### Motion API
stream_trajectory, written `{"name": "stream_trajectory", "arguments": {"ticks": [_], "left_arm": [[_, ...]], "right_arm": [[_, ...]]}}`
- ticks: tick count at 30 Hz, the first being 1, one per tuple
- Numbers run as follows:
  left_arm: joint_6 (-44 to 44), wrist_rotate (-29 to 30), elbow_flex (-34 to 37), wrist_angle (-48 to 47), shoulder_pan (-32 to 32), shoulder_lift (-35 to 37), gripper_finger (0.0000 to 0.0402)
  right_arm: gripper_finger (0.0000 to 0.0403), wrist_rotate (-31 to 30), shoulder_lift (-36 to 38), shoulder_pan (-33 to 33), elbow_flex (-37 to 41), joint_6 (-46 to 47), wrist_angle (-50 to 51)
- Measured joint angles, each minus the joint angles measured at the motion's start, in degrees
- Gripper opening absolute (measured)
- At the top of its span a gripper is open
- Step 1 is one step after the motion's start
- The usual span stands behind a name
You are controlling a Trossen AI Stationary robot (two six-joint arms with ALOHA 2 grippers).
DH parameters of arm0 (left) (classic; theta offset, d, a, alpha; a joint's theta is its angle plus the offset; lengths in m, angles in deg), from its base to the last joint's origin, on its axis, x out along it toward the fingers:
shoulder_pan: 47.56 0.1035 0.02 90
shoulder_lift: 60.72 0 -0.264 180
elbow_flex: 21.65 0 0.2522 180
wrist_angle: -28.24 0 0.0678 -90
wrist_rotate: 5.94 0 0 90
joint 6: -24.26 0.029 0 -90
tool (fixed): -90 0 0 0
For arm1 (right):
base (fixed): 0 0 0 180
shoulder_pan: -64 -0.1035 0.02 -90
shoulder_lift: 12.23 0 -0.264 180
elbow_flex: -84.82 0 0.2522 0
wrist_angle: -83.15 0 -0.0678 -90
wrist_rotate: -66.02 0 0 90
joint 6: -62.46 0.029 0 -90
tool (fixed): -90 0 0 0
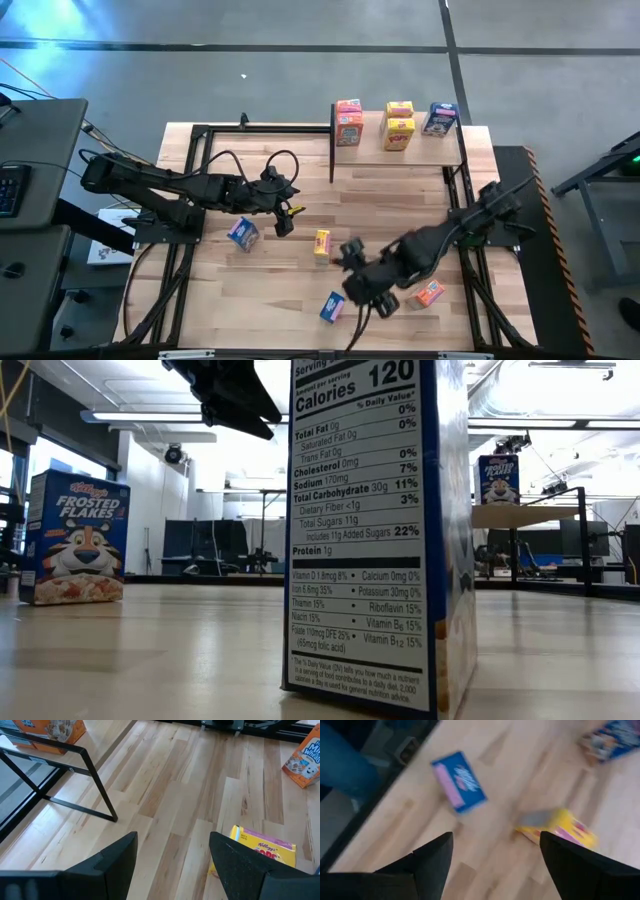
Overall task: Stack cereal on shelf
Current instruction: Put the bottom blue cereal box on the shelf aligned with the blue cereal box
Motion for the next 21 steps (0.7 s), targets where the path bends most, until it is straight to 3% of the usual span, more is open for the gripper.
{"name": "stream_trajectory", "arguments": {"ticks": [7,21], "left_arm": [[0.0,0.0,0.0,0.0,0.0,0.0,0.0239],[0.0,0.0,0.0,0.0,0.0,0.0,0.0239]], "right_arm": [[0.0291,1.3,-4.9,-2.2,0.0,-2.8,-3.6],[0.0291,2.9,-10.5,-0.7,0.0,-10.8,-9.5]]}}
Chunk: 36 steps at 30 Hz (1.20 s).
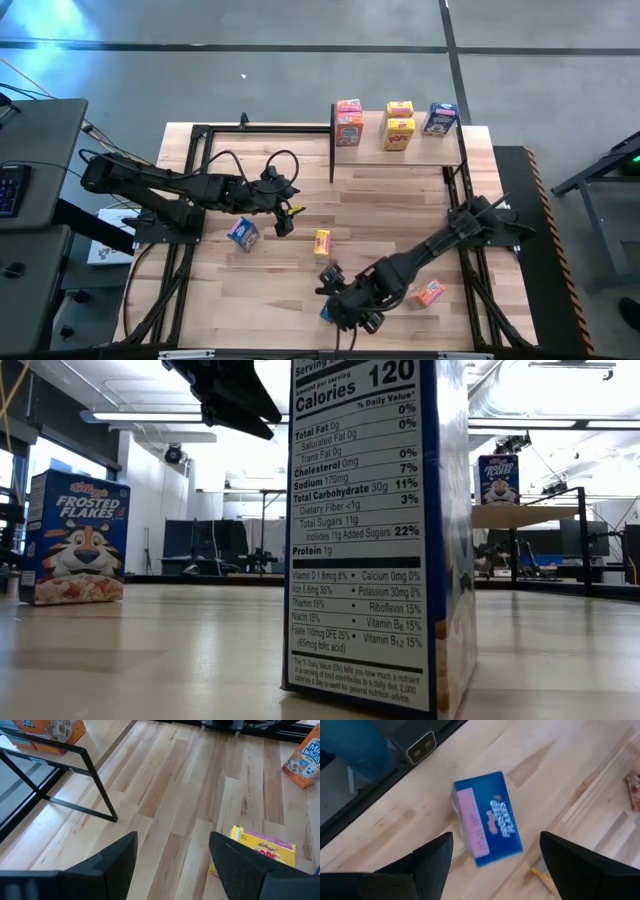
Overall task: Stack cereal on shelf
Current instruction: Put the bottom blue cereal box on the shelf aligned with the blue cereal box
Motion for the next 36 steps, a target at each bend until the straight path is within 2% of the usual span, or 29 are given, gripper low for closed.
{"name": "stream_trajectory", "arguments": {"ticks": [9,28,31,36], "left_arm": [[0.0,0.0,0.0,0.0,0.0,0.0,0.0239],[0.0,0.0,0.0,0.0,0.0,0.0,0.0239],[0.0,0.0,0.0,0.0,0.0,0.0,0.0239],[0.0,0.0,0.0,0.0,0.0,0.0,0.0239]], "right_arm": [[0.0291,5.5,-3.0,2.6,0.0,-1.5,-1.2],[0.029,9.0,-5.6,3.0,0.0,0.7,0.5],[0.0279,8.5,-5.6,3.0,0.0,0.7,0.4],[0.0236,8.5,-5.6,3.4,0.0,2.0,0.7]]}}
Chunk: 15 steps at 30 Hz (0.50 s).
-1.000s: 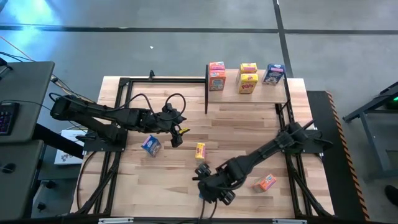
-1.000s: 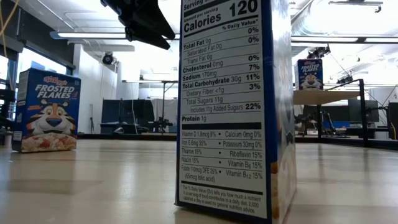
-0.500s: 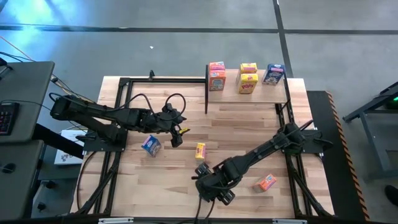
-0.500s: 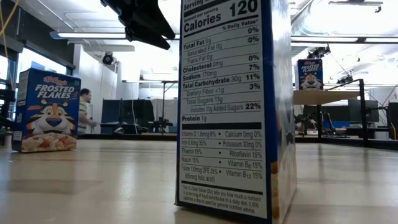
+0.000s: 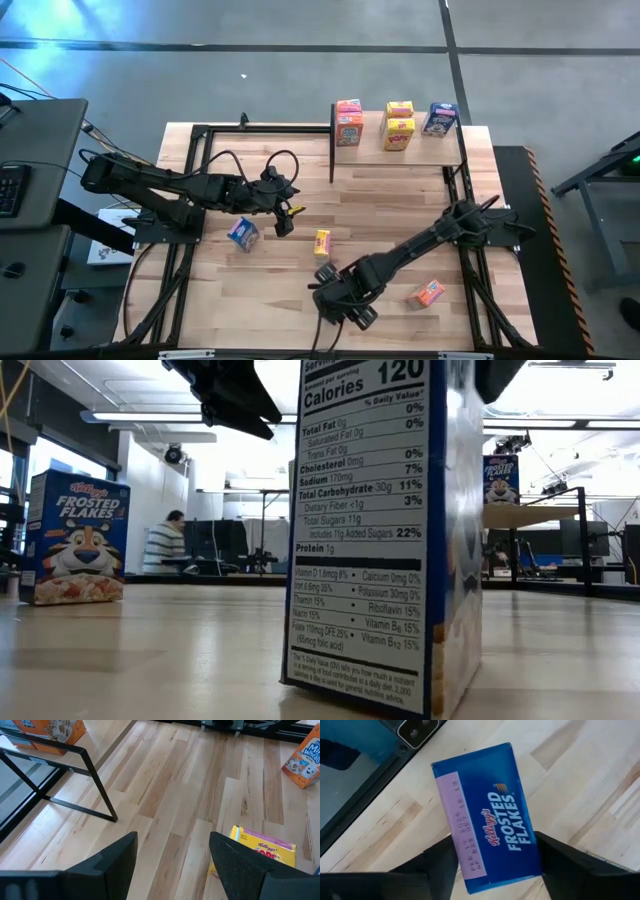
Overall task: Stack cereal on shelf
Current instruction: Put the bottom blue cereal box on the shelf aligned with the blue cereal box
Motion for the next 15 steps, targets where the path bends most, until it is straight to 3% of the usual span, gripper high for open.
{"name": "stream_trajectory", "arguments": {"ticks": [6,15], "left_arm": [[0.0,0.0,0.0,0.0,0.0,0.0,0.0239],[0.0,0.0,0.0,0.0,0.0,0.0,0.0239]], "right_arm": [[0.0205,0.3,0.0,0.5,0.0,0.0,0.0],[0.0202,0.2,2.8,1.6,-0.4,2.7,4.6]]}}
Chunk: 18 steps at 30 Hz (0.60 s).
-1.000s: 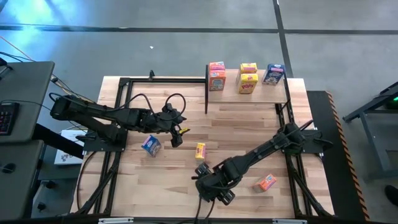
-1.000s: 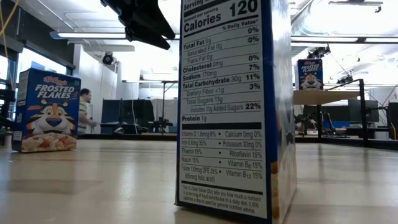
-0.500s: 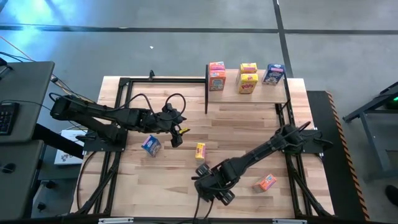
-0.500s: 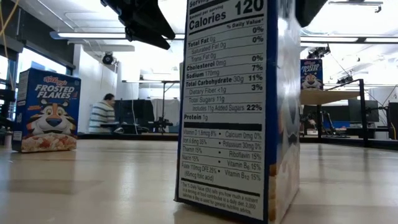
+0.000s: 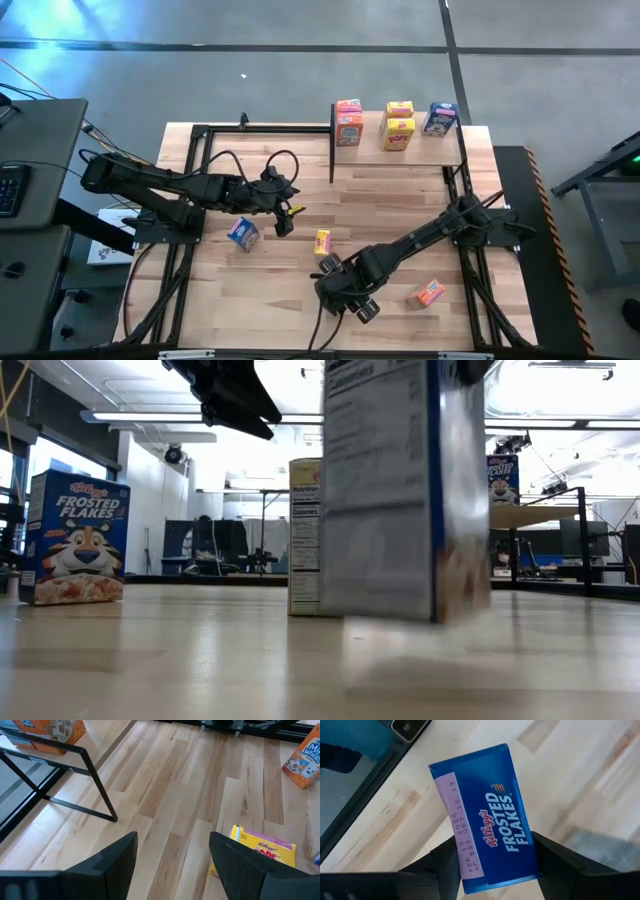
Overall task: Stack cereal on shelf
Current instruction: Put the bottom blue cereal box on the shelf aligned with the blue cereal box
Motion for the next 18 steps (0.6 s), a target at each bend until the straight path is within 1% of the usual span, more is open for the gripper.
{"name": "stream_trajectory", "arguments": {"ticks": [13,18], "left_arm": [[0.0,0.0,0.0,0.0,0.0,0.0,0.0239],[0.0,0.0,0.0,0.0,0.0,0.0,0.0239]], "right_arm": [[0.0202,-1.6,9.8,4.5,0.0,3.8,11.1],[0.0202,-4.4,14.4,6.5,0.0,4.9,14.6]]}}
